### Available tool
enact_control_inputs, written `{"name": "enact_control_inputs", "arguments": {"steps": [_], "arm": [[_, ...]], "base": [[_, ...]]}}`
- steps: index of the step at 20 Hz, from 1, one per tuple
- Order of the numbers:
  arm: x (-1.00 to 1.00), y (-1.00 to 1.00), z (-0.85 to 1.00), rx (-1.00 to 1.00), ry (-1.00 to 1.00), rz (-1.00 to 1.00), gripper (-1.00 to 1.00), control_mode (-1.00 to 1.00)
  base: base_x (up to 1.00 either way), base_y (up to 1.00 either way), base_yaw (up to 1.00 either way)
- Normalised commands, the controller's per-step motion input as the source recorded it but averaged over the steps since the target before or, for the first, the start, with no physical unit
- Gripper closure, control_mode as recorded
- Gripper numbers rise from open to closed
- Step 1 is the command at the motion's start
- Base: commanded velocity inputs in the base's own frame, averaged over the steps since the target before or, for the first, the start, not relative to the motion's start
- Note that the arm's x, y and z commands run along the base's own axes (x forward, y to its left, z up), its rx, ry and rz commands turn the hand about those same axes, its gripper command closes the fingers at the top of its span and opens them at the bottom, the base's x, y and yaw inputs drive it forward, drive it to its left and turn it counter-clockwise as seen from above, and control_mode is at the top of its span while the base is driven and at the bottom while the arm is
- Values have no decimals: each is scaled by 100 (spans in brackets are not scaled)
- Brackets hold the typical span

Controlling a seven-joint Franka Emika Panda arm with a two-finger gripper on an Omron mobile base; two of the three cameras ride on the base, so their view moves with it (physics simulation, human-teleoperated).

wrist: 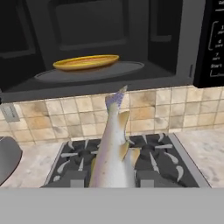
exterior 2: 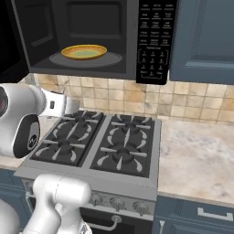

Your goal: Transport the fish from the fridge to the microwave and turn on the microwave.

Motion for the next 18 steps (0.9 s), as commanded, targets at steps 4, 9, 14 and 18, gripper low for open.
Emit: {"name": "enact_control_inputs", "arguments": {"steps": [4, 9, 14, 18], "arm": [[40, 8, 44, -3, 7, 0, 100, -100], [43, 3, 36, -3, 3, 0, 100, -100], [49, 6, 8, -2, 0, 0, 100, -100], [52, 11, 0, 0, 0, 0, 100, -100]], "base": [[0, 0, 0], [0, 0, 0], [0, 0, 0], [0, 0, 0]]}}
